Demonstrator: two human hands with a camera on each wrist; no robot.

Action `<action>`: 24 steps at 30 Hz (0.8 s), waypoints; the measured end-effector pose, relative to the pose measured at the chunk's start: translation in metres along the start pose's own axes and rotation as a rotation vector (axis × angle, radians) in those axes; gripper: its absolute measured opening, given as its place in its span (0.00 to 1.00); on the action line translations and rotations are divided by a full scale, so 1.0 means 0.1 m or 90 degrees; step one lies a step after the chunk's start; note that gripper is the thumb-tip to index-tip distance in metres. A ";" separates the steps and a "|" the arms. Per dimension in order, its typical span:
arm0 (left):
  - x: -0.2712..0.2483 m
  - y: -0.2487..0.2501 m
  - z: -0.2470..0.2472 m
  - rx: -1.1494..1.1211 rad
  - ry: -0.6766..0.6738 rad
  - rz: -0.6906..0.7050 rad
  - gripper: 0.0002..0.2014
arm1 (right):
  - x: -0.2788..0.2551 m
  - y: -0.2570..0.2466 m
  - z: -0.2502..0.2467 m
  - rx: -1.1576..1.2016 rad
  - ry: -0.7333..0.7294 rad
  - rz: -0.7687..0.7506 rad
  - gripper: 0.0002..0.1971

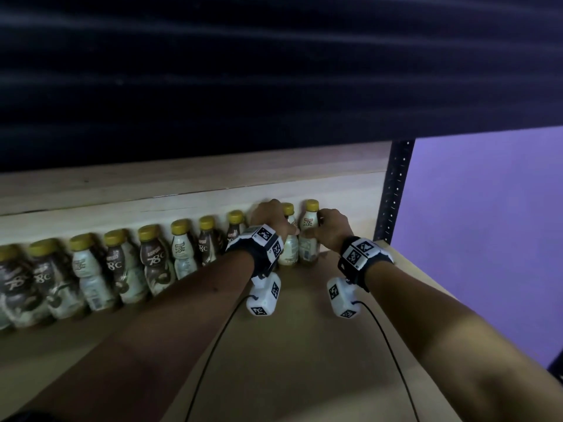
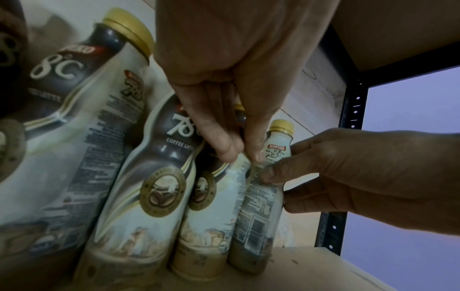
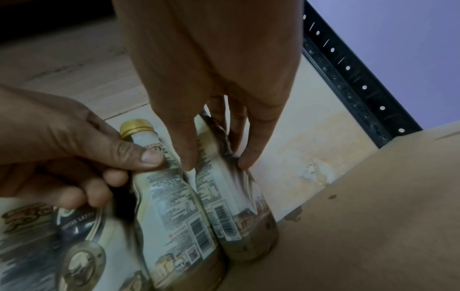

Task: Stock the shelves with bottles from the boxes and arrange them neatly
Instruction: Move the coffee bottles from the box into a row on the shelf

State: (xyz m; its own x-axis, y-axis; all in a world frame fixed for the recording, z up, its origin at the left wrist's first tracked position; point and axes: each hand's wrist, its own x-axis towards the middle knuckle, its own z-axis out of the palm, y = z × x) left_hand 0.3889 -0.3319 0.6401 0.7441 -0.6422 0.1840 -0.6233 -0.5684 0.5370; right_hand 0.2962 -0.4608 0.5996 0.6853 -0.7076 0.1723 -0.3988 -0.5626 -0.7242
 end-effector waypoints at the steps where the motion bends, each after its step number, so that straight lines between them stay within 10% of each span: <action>1: 0.00 0.00 0.01 0.009 0.004 0.004 0.19 | 0.00 0.01 0.01 0.012 0.001 0.002 0.14; 12: -0.22 0.06 -0.12 0.104 -0.003 0.056 0.13 | -0.19 0.03 -0.07 0.007 -0.018 0.050 0.33; 24: -0.95 -0.41 -0.68 0.130 -0.081 0.150 0.09 | -1.00 -0.65 0.00 -0.260 -0.074 -0.044 0.19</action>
State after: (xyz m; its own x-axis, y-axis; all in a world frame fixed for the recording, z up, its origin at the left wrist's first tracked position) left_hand 0.3605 -0.2128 0.6563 0.5462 -0.8196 0.1729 -0.8195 -0.4801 0.3128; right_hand 0.2533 -0.3532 0.6292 0.7737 -0.6224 0.1184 -0.5415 -0.7467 -0.3862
